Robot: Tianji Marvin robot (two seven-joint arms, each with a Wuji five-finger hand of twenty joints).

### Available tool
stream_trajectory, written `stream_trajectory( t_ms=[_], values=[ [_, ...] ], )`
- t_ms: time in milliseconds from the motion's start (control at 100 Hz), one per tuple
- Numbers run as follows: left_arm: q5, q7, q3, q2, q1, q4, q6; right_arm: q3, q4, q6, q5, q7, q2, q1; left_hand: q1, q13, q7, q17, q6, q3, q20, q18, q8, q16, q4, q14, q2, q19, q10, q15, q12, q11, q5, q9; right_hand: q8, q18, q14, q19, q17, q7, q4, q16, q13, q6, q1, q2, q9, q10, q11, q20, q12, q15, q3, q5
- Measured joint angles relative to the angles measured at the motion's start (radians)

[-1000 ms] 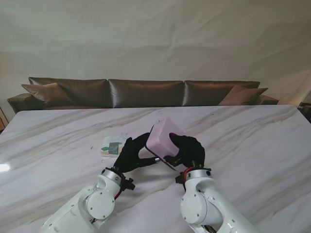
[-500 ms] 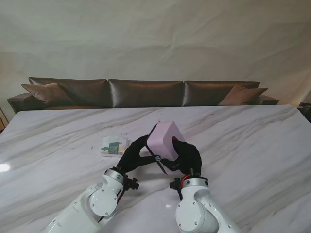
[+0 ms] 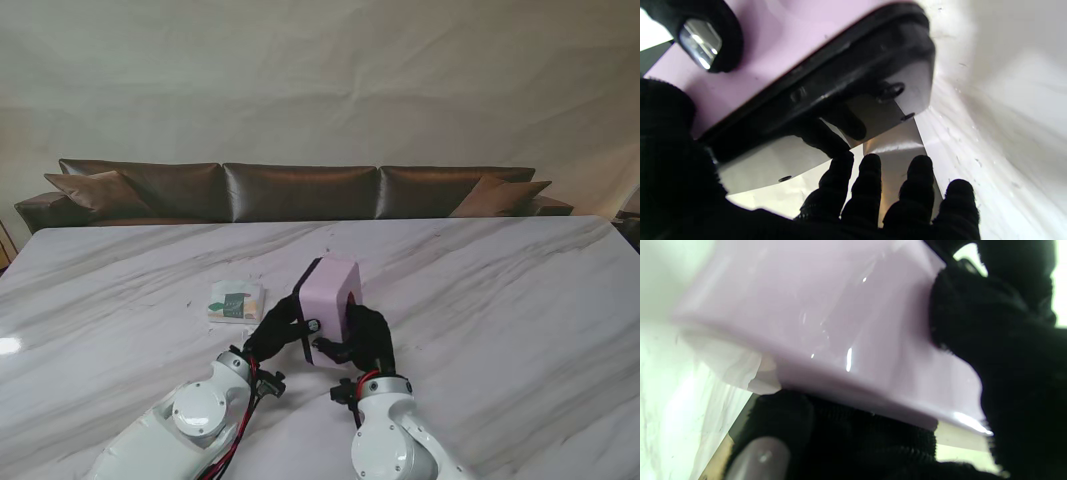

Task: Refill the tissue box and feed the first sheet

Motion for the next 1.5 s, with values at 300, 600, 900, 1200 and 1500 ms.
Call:
stream_trajectory(
  t_ms=[300,600,900,1200,1500],
  values=[
    [-0.168,-0.125,0.002,-0.005,-0.02,0.045,-0.037,-0.022,0.018,-0.021,0.026,-0.002,-0.011,0.012,0.028,0.017,0.058,0.036,0.037,0.01,0.036,-0.021,0.023,0.015,0.055,-0.015,-0.051,0.0,0.003,0.026,0.0,0.002,-0.079,0.0,0.0,0.001,0.0,0.0,0.0,0.0,0.001,-0.011,-0.001,0.011,0.02,0.0,0.005,0.0,0.0,0.0,0.0,-0.002,0.001,0.0],
    [-0.306,-0.258,-0.001,-0.008,-0.04,0.076,-0.022,-0.035,0.033,-0.048,0.058,-0.004,-0.017,0.023,0.06,0.105,0.138,0.12,0.063,0.055,0.088,-0.072,0.116,0.062,0.084,-0.033,-0.104,-0.008,0.006,0.046,0.07,0.121,-0.193,-0.013,0.0,0.004,-0.001,0.0,0.005,0.001,0.002,-0.015,-0.005,0.011,0.022,0.001,0.006,0.0,0.001,0.0,0.0,-0.005,0.002,0.0],
    [-0.366,-0.347,0.002,0.006,-0.069,0.106,0.0,-0.048,0.049,-0.05,0.066,-0.021,-0.023,0.036,0.073,0.118,0.092,0.261,0.072,0.249,0.219,-0.125,0.141,0.246,0.036,-0.031,-0.218,-0.015,0.017,0.027,0.205,0.259,-0.173,-0.015,0.0,0.012,-0.001,0.0,0.017,0.001,0.003,-0.015,0.001,0.01,0.023,-0.012,0.01,0.0,0.001,0.0,0.0,-0.005,0.002,0.002],
    [-0.381,-0.352,0.002,0.011,-0.08,0.115,-0.003,-0.067,0.071,-0.05,0.094,-0.051,-0.041,0.061,0.064,0.118,0.245,0.315,0.063,0.283,0.268,-0.13,0.308,0.387,-0.022,-0.031,-0.228,-0.041,0.014,0.082,0.304,0.314,-0.21,-0.014,0.0,0.014,-0.001,0.0,0.03,0.001,0.003,-0.015,0.017,-0.003,0.021,-0.016,0.02,0.0,0.002,0.0,0.0,-0.005,0.0,0.005],
    [-0.32,-0.253,0.013,0.014,-0.08,0.103,-0.022,-0.096,0.118,-0.034,0.084,-0.101,-0.068,0.095,0.064,0.194,0.491,0.412,0.036,0.284,0.332,-0.138,0.47,0.592,-0.022,-0.055,-0.331,-0.199,-0.01,0.105,0.517,0.322,-0.223,0.078,0.0,0.014,0.0,0.0,0.023,0.007,0.004,-0.015,0.022,-0.027,-0.004,-0.048,0.021,-0.001,0.041,0.0,0.004,0.034,0.0,0.015]
  ],
)
